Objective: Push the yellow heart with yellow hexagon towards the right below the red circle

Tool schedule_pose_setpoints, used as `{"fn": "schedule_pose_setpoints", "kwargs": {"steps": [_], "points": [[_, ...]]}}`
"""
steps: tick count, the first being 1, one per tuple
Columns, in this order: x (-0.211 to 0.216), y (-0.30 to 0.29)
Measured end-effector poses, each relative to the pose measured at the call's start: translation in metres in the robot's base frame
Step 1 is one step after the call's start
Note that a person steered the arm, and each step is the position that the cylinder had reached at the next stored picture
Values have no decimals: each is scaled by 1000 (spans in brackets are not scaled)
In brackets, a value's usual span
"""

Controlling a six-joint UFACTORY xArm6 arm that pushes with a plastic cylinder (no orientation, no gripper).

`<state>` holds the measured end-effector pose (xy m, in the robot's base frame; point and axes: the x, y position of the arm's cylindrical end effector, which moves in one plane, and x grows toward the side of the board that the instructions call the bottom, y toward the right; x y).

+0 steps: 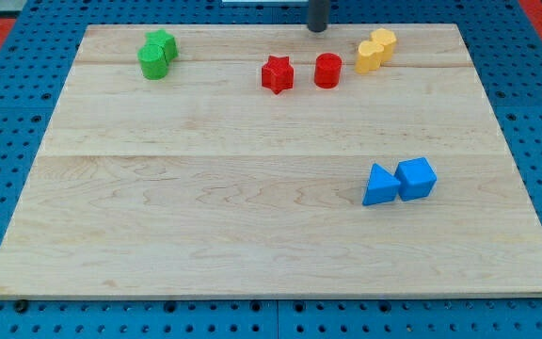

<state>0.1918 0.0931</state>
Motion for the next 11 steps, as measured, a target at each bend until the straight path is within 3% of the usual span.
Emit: {"fn": "schedule_pose_setpoints", "kwargs": {"steps": [2, 4, 7, 9, 11], "points": [[0, 75], [16, 84], [48, 3], [30, 30], [60, 38]]}}
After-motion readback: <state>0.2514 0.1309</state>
